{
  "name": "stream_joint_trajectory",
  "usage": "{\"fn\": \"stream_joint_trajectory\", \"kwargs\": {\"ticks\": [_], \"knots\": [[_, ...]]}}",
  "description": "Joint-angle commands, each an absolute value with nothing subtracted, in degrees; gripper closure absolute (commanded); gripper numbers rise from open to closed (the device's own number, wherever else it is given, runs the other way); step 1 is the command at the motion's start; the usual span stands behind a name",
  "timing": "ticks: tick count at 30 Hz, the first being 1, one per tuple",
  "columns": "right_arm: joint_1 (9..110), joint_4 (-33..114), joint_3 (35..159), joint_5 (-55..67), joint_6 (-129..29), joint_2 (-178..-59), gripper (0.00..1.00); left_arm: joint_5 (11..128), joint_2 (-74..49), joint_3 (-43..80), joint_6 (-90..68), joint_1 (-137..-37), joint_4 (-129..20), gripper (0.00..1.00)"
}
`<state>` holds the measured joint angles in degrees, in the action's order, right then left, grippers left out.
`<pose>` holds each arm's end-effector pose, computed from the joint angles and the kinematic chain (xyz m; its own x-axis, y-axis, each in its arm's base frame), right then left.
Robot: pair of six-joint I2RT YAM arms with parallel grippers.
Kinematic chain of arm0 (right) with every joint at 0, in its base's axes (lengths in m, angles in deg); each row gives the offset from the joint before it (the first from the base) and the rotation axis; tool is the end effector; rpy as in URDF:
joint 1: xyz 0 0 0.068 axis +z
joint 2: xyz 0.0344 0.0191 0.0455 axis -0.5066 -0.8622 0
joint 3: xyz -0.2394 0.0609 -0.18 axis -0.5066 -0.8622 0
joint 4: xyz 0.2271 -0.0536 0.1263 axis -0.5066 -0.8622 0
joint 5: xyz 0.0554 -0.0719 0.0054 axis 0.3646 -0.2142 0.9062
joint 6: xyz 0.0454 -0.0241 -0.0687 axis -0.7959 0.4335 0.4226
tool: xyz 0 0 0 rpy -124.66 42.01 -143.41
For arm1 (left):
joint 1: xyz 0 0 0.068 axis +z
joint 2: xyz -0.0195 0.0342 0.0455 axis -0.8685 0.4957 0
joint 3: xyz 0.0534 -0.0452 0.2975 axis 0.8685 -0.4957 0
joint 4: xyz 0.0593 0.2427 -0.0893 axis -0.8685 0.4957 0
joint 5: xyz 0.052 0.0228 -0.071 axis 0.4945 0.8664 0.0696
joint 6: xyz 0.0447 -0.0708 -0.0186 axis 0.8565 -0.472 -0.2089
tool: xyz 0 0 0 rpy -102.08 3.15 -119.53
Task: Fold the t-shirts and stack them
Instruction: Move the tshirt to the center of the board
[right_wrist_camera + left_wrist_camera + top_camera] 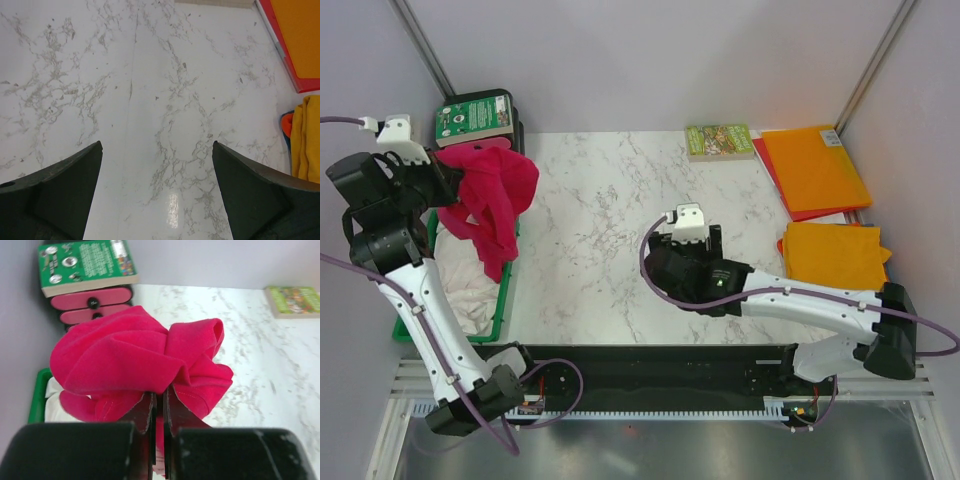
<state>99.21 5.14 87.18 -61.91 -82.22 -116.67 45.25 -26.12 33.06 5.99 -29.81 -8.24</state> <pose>0.1678 0.2508 0.3218 -0.3760 -0.1044 -0.9207 -0.0276 0.9944 -0.1015 0.1997 0.0702 0.4916 -0.2723 -0.0730 -0.9594 0.0383 0.9955 -0.0866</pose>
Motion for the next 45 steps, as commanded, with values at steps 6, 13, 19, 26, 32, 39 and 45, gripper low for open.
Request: {"fn": "stream_joint_trajectory", "kwargs": {"ticks": [6, 13, 19, 26, 32, 39, 45], "knots": [[96.35, 5.84, 87.38, -66.55, -78.53, -101.02, 0.02, 31.59, -22.41, 52.75, -6.34, -47.95, -2.32, 0.98], [96.18, 4.18, 87.21, -65.94, -76.50, -98.18, 0.02, 38.34, -18.80, 46.46, 4.36, -66.13, 0.48, 0.98], [96.09, 1.10, 87.82, -67.16, -80.10, -99.59, 0.02, 58.65, -14.15, 38.53, 10.97, -78.03, -2.30, 0.98], [96.09, -0.14, 88.70, -69.27, -80.99, -102.39, 0.02, 69.46, -6.68, 34.04, 9.39, -81.90, -14.70, 0.98], [95.65, -0.05, 90.81, -69.45, -79.05, -106.17, 0.02, 76.84, 2.20, 38.16, 9.65, -84.37, -17.35, 0.26], [93.28, 2.93, 88.62, -64.80, -77.12, -107.68, 0.02, 72.64, -3.76, 28.61, 8.94, -71.21, -20.25, 0.00], [92.05, 8.56, 82.99, -60.58, -76.94, -108.02, 0.02, 66.23, -11.15, 16.22, 11.59, -70.65, -22.18, 0.19]]}}
